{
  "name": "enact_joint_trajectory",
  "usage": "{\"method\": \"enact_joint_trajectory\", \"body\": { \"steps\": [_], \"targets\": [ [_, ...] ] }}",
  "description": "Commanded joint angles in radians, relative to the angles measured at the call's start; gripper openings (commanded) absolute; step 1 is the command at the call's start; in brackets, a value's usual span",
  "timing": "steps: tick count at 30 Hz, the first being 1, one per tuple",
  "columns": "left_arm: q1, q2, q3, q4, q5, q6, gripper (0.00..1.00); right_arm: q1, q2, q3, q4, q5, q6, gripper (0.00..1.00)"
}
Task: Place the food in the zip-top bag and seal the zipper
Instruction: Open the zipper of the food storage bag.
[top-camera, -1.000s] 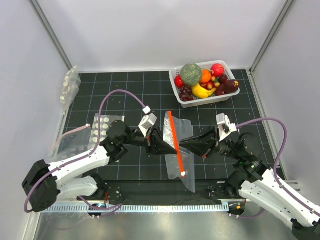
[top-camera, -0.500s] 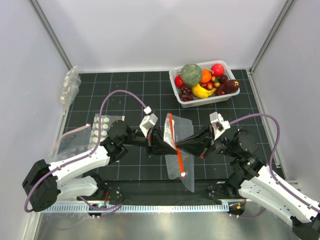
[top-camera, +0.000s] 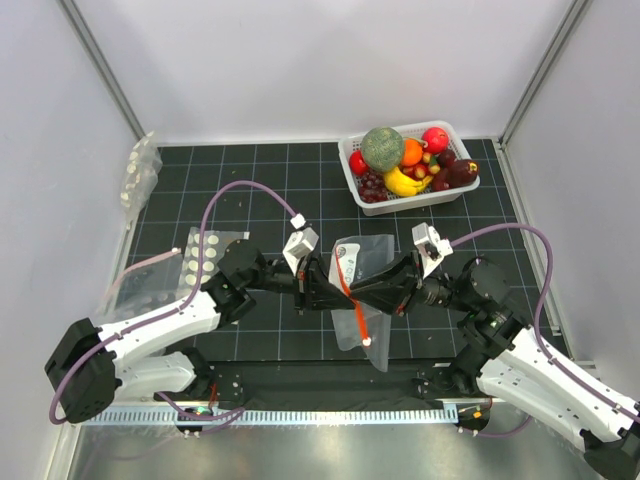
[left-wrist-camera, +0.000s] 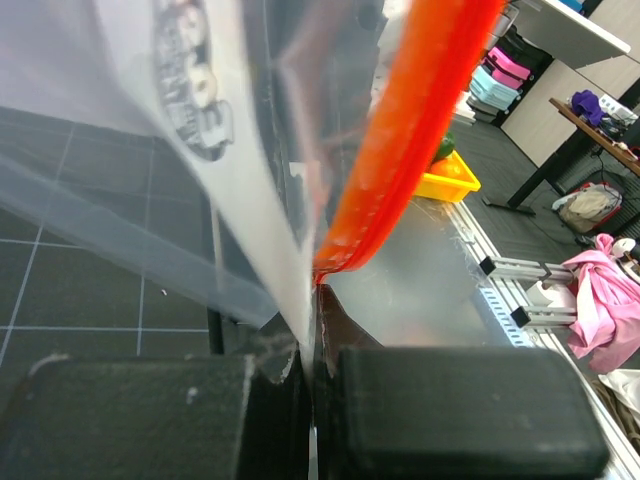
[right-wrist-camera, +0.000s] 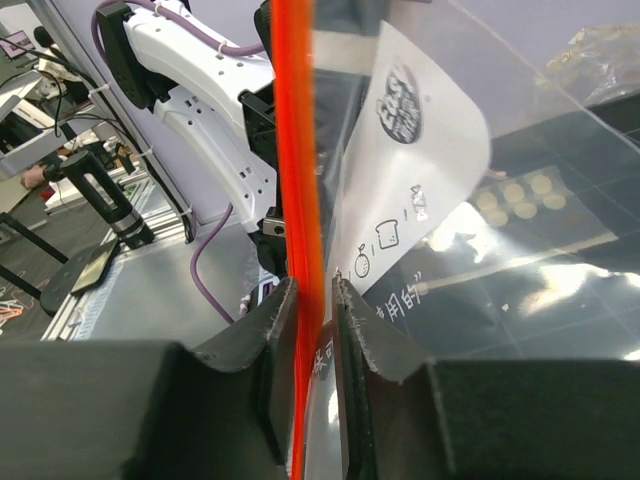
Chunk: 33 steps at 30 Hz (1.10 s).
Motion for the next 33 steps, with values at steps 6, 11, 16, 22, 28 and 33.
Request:
{"method": "enact_joint_trajectory", "body": {
  "steps": [6, 11, 16, 22, 28, 33],
  "targets": [
    [-0.007, -0.013, 0.035, 0.023, 0.009, 0.020, 0.00, 0.002, 0.001, 0.032, 0.047, -0.033, 0.017, 0.26],
    [-0.008, -0.013, 0.035, 0.025, 0.015, 0.022, 0.00, 0.002, 0.007, 0.026, 0.076, -0.067, 0.036, 0.27],
    [-0.011, -0.013, 0.036, 0.026, 0.016, 0.020, 0.00, 0.004, 0.007, 0.024, 0.090, -0.084, 0.042, 0.34],
    [-0.014, -0.016, 0.035, 0.026, 0.019, 0.020, 0.00, 0.002, 0.003, 0.021, 0.100, -0.089, 0.046, 0.29],
    [-0.013, -0.008, 0.035, 0.023, 0.004, 0.020, 0.06, 0.002, -0.011, 0.021, 0.096, -0.080, 0.048, 0.04],
    [-0.013, -0.025, 0.050, -0.119, -0.120, 0.082, 0.56, 0.004, -0.033, 0.053, -0.089, 0.150, -0.029, 0.01]
  ]
}}
